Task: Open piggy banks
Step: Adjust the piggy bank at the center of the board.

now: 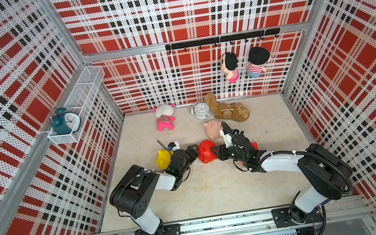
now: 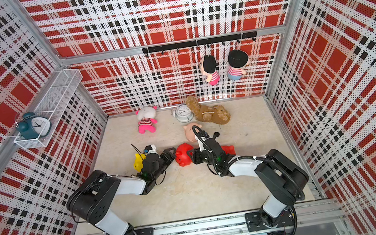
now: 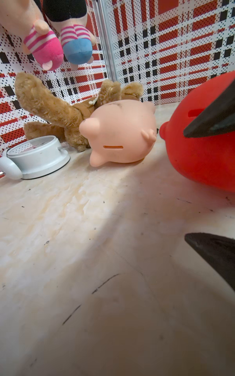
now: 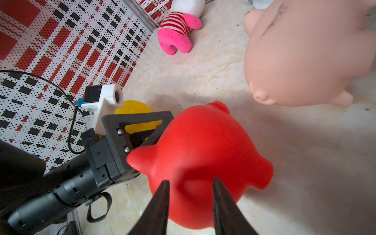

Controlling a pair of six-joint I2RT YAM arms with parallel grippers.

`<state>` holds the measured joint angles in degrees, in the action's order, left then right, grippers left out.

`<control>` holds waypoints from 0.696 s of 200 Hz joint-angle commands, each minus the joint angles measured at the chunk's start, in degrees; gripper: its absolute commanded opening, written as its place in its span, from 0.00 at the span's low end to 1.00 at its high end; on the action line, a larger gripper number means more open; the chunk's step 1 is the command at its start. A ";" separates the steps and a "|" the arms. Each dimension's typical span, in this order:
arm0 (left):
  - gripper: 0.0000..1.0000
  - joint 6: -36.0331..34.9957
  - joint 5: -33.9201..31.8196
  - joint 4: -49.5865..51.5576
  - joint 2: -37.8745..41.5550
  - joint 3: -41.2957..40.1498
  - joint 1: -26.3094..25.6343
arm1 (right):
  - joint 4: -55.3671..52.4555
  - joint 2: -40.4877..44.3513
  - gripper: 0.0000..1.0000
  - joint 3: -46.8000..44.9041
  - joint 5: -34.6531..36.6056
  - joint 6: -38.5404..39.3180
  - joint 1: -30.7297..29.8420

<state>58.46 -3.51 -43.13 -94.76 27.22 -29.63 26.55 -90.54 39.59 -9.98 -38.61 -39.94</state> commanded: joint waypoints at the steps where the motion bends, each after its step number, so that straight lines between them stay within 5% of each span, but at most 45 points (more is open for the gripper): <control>1: 0.81 -2.96 -1.26 4.25 3.59 0.08 0.82 | 1.06 0.79 0.38 0.55 -0.39 0.27 -0.40; 139: 0.93 -15.17 -1.17 30.52 5.59 15.22 1.36 | -0.45 5.46 0.50 -3.87 0.15 1.56 1.83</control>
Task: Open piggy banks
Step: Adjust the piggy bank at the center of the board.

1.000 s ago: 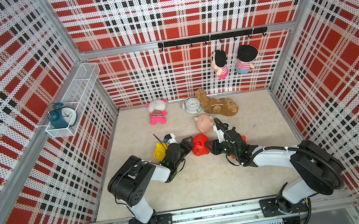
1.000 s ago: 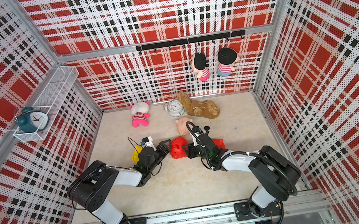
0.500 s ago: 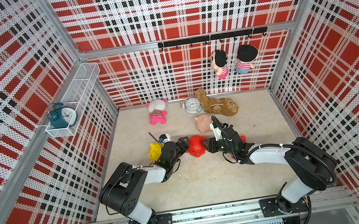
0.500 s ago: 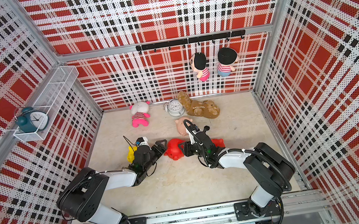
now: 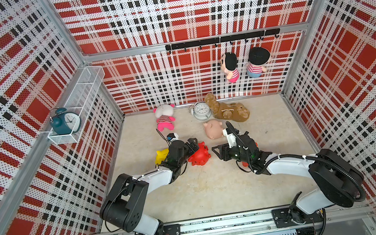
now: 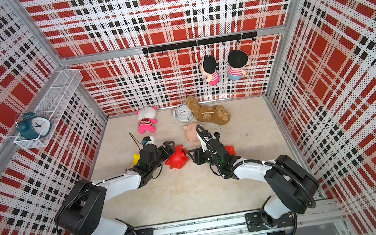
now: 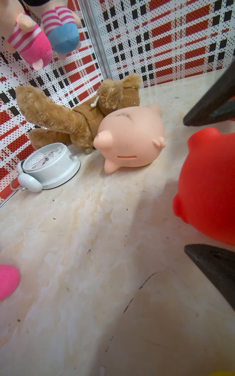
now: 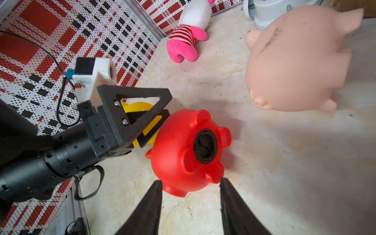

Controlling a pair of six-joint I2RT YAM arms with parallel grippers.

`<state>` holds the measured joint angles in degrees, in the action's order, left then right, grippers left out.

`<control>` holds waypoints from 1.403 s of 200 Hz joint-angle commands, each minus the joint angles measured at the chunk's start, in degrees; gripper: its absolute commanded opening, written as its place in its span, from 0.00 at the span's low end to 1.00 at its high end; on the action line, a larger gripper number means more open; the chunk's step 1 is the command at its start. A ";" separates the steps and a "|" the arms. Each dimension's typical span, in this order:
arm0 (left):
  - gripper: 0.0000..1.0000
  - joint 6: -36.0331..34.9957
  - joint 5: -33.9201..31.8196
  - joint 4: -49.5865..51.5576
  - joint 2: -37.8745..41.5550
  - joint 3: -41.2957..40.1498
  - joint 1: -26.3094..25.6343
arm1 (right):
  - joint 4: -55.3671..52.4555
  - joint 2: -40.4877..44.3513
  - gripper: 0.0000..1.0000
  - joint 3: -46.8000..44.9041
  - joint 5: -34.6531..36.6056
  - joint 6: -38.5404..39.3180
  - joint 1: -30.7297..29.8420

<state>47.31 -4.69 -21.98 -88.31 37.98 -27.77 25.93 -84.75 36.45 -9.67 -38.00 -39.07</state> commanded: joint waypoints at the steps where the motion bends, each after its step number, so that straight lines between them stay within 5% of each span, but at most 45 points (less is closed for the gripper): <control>1: 0.93 -4.09 -0.07 9.78 -0.88 4.60 -0.51 | 0.17 -0.33 0.50 -0.74 -0.16 0.97 0.98; 22: 1.00 -4.55 -1.07 15.78 -0.98 7.55 -1.60 | -0.26 -0.06 0.53 -1.11 0.03 1.98 1.36; 137: 0.98 -6.70 -7.70 44.06 -10.68 29.60 -7.15 | -0.09 -0.24 0.59 -3.16 0.13 5.29 3.33; 280: 0.98 -3.81 -6.57 53.22 -10.27 32.13 -9.60 | 2.96 -1.88 0.61 -5.31 -0.68 5.57 5.49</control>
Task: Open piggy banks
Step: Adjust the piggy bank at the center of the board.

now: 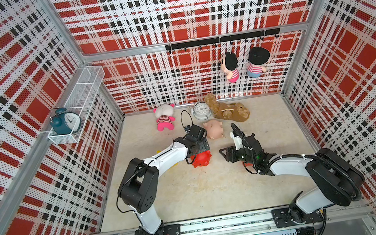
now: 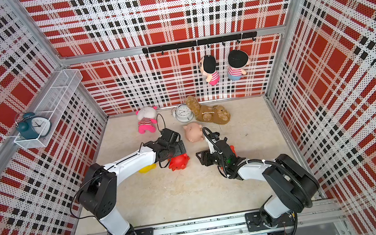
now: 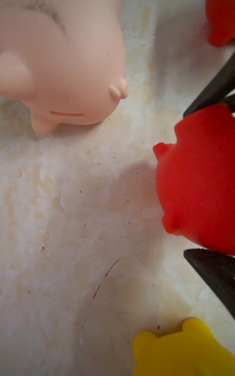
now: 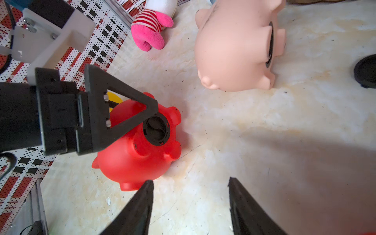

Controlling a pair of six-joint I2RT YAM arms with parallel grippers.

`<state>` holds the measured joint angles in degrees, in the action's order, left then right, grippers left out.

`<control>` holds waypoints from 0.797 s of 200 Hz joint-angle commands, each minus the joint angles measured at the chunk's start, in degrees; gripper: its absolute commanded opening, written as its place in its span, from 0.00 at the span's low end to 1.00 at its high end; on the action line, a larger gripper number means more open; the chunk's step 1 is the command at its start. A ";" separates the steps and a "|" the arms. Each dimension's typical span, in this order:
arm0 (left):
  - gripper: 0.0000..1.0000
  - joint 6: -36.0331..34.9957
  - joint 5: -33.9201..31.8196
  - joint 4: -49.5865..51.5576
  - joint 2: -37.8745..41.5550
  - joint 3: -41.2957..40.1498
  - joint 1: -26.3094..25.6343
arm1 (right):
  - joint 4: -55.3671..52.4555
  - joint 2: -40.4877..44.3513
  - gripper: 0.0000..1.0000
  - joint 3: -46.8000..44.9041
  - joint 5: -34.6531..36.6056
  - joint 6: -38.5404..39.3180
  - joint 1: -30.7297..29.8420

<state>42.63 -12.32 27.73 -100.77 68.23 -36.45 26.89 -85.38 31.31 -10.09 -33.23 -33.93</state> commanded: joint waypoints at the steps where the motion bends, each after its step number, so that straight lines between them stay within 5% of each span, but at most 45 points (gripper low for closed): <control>1: 0.98 0.87 1.02 3.59 2.26 1.89 -0.91 | 2.01 -1.30 0.61 -0.19 -0.27 0.81 0.36; 159: 0.98 2.99 4.39 2.80 6.07 -5.02 0.76 | 3.95 -3.08 0.62 -0.21 -2.11 0.14 0.53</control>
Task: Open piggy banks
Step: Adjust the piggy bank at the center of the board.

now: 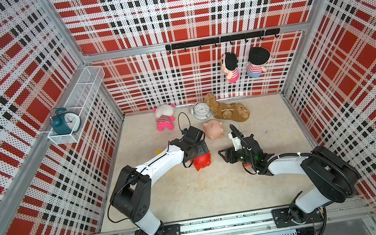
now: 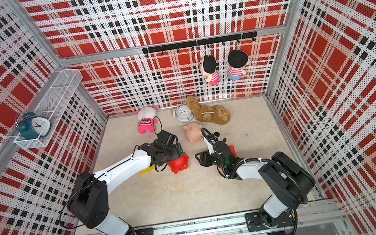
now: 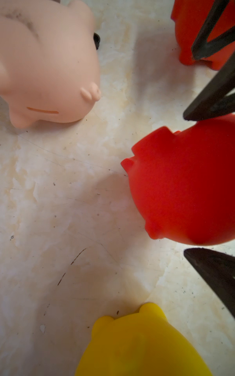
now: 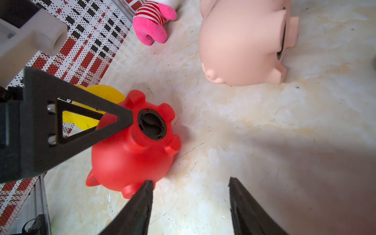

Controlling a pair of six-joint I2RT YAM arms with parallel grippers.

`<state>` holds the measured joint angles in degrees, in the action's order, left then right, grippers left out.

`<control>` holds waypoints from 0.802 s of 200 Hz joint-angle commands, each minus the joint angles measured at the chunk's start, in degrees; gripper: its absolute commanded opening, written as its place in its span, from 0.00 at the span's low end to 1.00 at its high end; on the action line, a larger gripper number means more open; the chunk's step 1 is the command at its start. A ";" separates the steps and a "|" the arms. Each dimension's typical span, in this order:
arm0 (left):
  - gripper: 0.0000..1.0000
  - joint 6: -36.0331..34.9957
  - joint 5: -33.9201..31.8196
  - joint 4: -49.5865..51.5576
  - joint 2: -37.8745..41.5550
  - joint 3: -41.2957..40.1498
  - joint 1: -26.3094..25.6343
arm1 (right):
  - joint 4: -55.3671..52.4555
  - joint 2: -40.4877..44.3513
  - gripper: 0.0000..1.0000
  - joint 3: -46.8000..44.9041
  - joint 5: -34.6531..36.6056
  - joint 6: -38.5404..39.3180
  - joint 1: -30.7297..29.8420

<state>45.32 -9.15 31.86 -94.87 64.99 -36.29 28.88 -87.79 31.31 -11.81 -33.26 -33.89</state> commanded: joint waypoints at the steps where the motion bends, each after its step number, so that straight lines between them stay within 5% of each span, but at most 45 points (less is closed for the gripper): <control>1: 0.99 0.25 1.27 -1.52 0.06 -1.79 0.61 | 1.92 -0.69 0.62 -0.20 -0.39 0.19 0.49; 79: 0.98 -6.72 2.15 -1.50 -9.17 10.13 0.26 | 0.60 0.19 0.61 -0.05 -0.87 1.03 0.56; 160: 0.98 -7.00 -1.09 6.29 -3.72 8.80 0.26 | 4.75 -6.17 0.59 2.72 -0.97 1.14 0.58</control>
<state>38.09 -8.64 34.98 -102.72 74.87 -35.99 31.46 -92.23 32.05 -13.78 -33.04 -33.65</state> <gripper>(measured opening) 0.984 0.597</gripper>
